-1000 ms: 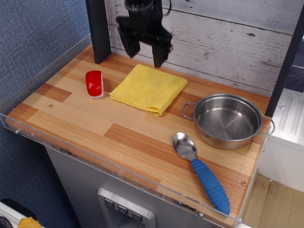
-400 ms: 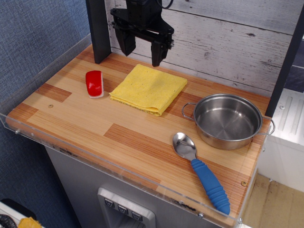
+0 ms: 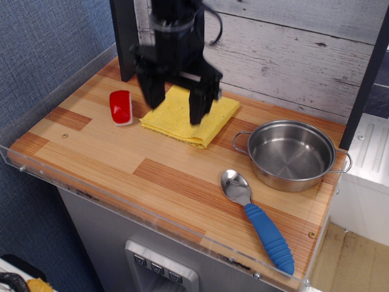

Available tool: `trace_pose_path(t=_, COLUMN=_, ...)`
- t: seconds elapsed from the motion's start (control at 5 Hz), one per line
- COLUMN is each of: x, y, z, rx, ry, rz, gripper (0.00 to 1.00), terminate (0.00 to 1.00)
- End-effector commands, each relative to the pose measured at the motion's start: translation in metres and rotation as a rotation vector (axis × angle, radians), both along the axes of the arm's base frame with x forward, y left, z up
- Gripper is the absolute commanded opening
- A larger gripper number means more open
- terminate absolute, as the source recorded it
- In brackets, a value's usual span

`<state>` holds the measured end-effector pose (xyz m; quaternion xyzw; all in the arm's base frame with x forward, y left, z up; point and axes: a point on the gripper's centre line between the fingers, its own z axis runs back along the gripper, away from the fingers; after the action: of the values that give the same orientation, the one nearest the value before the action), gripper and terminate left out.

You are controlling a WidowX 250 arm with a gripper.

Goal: Put the yellow cloth between the silver pot and red apple slice

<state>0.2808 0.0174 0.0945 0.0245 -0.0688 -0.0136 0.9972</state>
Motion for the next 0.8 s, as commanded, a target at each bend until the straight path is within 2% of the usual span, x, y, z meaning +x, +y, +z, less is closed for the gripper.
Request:
trace_pose_path(t=0.0, x=-0.043, y=-0.020, z=0.009, rx=0.037, ry=-0.003, rz=0.001, gripper=1.00, terminate=0.00)
trace_pose_path(t=0.2, x=-0.056, y=-0.033, z=-0.002, rx=0.046, ry=0.022, rz=-0.032, gripper=1.00, terminate=0.00)
trace_pose_path(t=0.4, x=-0.064, y=-0.040, z=-0.013, rx=0.028, ry=0.045, rz=-0.029, gripper=1.00, terminate=0.00)
trace_pose_path(t=0.6, x=-0.064, y=-0.040, z=-0.013, rx=0.028, ry=0.045, rz=-0.029, gripper=1.00, terminate=0.00)
